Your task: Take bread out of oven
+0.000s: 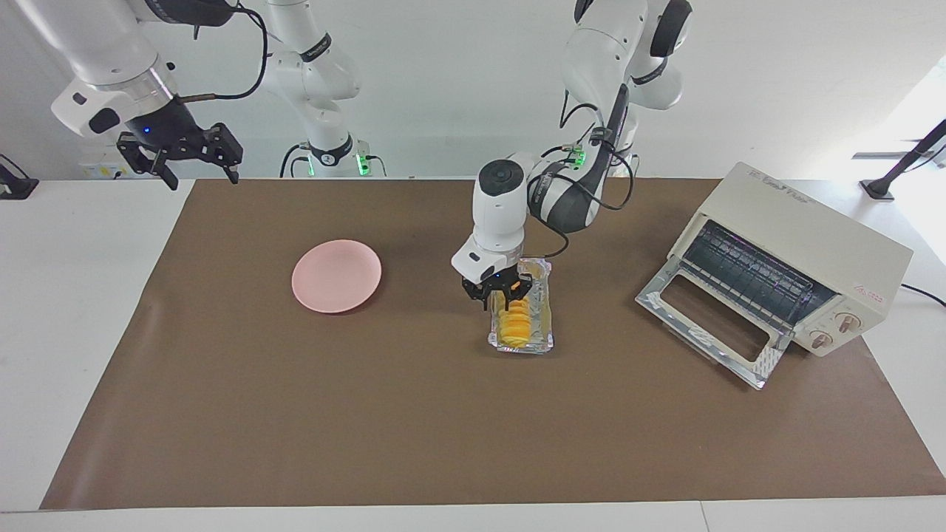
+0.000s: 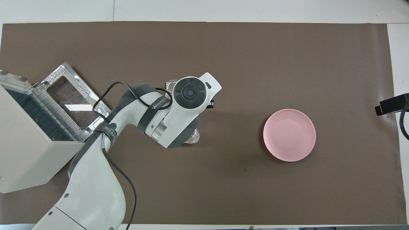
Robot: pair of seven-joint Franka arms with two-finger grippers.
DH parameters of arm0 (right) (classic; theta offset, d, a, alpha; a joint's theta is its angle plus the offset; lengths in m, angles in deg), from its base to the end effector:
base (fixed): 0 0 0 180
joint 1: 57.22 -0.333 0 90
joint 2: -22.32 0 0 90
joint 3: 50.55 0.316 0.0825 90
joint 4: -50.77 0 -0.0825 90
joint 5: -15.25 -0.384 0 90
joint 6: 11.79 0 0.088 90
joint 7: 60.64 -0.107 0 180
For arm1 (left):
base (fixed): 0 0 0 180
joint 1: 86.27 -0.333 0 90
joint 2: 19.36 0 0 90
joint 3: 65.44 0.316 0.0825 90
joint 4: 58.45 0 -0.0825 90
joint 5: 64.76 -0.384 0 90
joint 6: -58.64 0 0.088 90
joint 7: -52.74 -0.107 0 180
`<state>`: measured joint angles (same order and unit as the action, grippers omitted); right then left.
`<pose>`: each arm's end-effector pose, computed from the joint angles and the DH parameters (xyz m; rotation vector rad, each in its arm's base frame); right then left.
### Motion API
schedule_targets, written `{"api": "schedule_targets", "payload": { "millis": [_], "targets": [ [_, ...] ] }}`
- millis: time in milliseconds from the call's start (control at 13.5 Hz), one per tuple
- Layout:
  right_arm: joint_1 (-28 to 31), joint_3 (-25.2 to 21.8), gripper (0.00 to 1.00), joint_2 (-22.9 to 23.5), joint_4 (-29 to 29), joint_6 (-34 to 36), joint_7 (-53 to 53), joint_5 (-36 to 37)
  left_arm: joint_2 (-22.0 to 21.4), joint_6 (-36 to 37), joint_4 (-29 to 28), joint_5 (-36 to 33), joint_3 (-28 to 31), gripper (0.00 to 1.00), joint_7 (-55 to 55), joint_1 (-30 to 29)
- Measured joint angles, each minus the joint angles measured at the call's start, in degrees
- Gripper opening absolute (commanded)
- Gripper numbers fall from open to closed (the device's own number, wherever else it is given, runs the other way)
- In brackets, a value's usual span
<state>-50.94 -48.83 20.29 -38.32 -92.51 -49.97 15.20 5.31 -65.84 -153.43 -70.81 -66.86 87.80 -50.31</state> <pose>0.5245 -0.0414 0.6377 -3.1180 -0.1664 0.1715 0.5425 -0.4070 0.3685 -3.1190 0.1466 -0.1798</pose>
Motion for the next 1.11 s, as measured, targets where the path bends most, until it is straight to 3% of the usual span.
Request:
{"api": "schedule_targets", "payload": {
  "millis": [296, 593, 741, 1111],
  "targets": [
    [0.0, 0.0, 1.0, -0.6, -0.1, 1.8, 0.0, 0.0, -11.8, 14.7, 2.0, 0.1, 0.6, 1.0, -3.7, -13.8],
    [0.0, 0.0, 1.0, -0.8, -0.2, 3.6, 0.0, 0.0, -23.5, 32.8, 1.5, 3.3, 0.9, 1.0, -22.6, -26.6],
    [0.0, 0.0, 1.0, -1.0, -0.2, 3.8, 0.1, -0.1, -26.2, 38.1, 0.6, 3.5, 0.9, 1.0, -25.7, -29.1],
    [0.0, 0.0, 1.0, -1.4, -0.2, 3.8, 6.5, -0.4, -29.5, 43.0, -2.6, 3.5, 0.6, 1.0, -27.7, -30.4]
  ]
}}
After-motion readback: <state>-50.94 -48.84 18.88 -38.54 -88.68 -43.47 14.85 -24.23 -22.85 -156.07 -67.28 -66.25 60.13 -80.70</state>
